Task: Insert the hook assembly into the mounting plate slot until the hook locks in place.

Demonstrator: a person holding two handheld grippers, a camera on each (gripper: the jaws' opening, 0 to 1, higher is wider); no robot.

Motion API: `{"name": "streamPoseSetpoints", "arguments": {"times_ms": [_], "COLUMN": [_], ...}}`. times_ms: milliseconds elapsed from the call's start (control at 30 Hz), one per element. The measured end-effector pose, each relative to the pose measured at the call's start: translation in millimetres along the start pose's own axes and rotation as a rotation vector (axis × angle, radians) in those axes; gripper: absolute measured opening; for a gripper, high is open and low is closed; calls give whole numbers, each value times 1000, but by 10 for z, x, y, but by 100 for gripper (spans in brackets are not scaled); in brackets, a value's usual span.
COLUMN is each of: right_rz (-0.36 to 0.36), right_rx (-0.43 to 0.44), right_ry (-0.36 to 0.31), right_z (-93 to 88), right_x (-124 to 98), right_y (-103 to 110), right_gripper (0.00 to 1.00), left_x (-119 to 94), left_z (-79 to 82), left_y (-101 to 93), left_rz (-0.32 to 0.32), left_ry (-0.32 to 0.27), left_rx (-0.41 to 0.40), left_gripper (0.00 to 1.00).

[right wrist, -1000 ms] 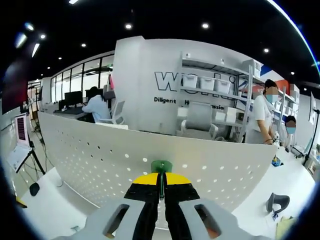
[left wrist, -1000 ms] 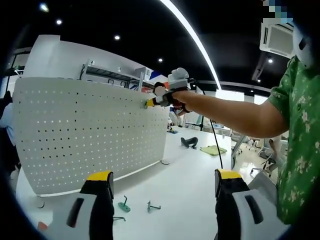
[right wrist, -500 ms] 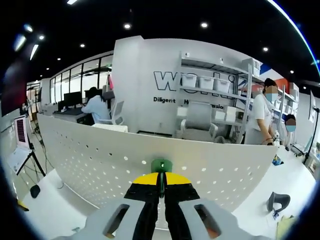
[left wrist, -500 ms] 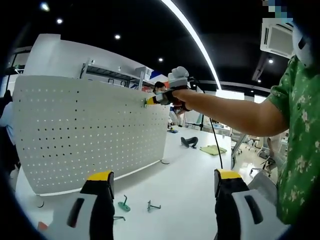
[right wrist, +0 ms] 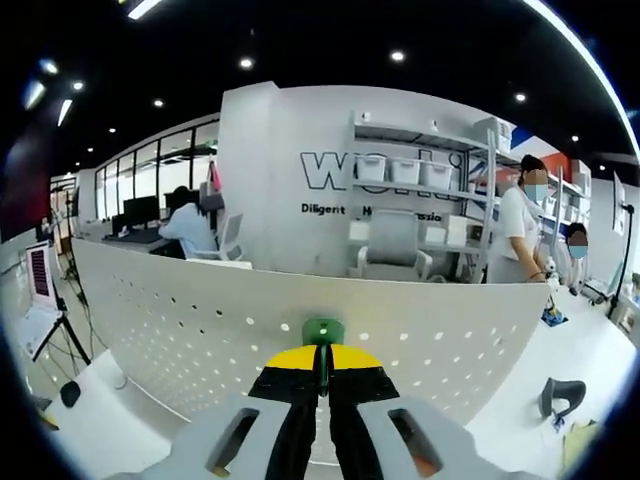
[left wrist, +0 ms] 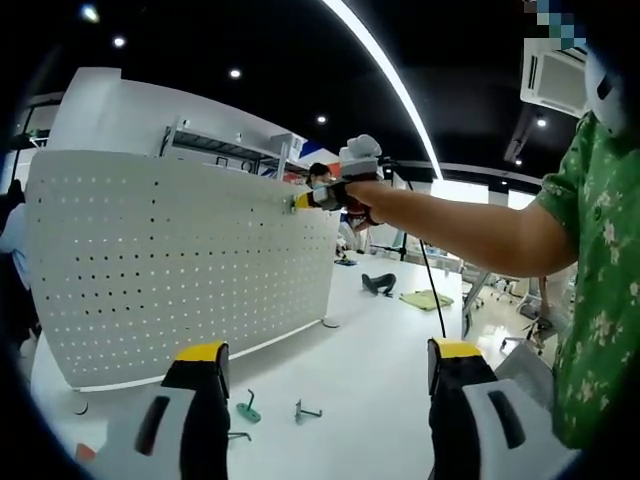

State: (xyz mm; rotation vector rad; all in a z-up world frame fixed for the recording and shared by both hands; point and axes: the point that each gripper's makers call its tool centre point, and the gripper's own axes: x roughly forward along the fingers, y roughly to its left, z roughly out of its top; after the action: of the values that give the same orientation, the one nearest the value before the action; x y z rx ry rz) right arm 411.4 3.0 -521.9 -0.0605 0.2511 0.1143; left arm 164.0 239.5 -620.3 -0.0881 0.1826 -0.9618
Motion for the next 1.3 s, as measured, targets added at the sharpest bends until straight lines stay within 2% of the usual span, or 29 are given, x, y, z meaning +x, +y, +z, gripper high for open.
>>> {"name": "streamPoseSetpoints", "arguments": {"times_ms": [900, 1300], "right_rz": [-15, -12], "right_rx": [42, 35], "right_ry": [-75, -67], "right_z": [22, -12], "right_x": [-3, 15], "right_y": [-1, 1], "right_gripper": [1, 1], "left_x": [-18, -11], "left_z": [-1, 0], "left_y": [37, 50], "left_rz": [8, 6], "left_ry": [-3, -3], "left_rx": [-8, -9], "left_gripper": [82, 81]}}
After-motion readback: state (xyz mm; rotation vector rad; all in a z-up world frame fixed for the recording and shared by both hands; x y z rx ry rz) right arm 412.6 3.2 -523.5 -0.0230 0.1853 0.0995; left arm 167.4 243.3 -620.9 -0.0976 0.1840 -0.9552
